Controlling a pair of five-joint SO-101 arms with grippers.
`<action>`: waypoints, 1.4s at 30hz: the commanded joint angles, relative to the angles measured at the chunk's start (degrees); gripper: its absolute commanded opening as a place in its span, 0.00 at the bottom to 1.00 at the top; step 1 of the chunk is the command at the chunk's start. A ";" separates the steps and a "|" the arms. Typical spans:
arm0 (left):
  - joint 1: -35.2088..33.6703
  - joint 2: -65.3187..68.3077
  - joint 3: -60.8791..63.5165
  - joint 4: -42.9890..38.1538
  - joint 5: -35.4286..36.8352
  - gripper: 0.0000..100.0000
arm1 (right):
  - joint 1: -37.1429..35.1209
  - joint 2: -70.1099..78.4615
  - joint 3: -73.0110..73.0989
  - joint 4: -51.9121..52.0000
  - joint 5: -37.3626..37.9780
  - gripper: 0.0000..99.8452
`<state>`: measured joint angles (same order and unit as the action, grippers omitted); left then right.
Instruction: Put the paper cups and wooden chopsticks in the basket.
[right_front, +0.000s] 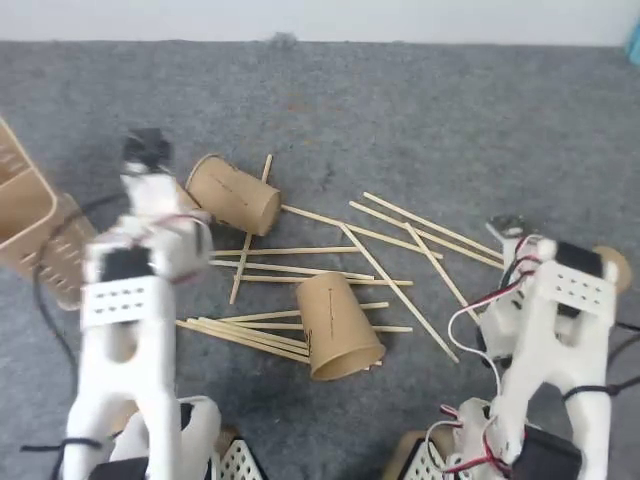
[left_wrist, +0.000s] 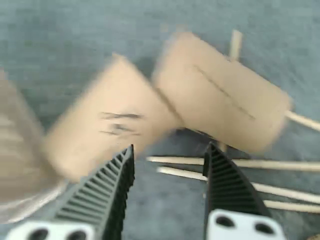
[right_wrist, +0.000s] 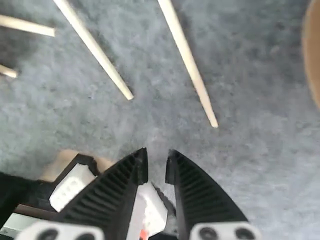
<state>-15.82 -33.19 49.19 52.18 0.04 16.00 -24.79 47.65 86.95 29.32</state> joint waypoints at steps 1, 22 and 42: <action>-7.47 -0.35 -18.86 15.82 -5.80 0.21 | -0.40 -2.42 3.52 -5.05 -0.62 0.07; -23.12 26.20 -59.65 39.38 -26.02 0.21 | -3.91 -2.42 11.87 -12.97 -3.25 0.07; -19.16 40.70 -81.54 46.95 -21.63 0.01 | -2.59 -2.42 11.87 -12.88 -3.16 0.07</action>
<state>-33.76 8.31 -23.87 98.51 -26.95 11.87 -25.49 59.69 74.37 26.42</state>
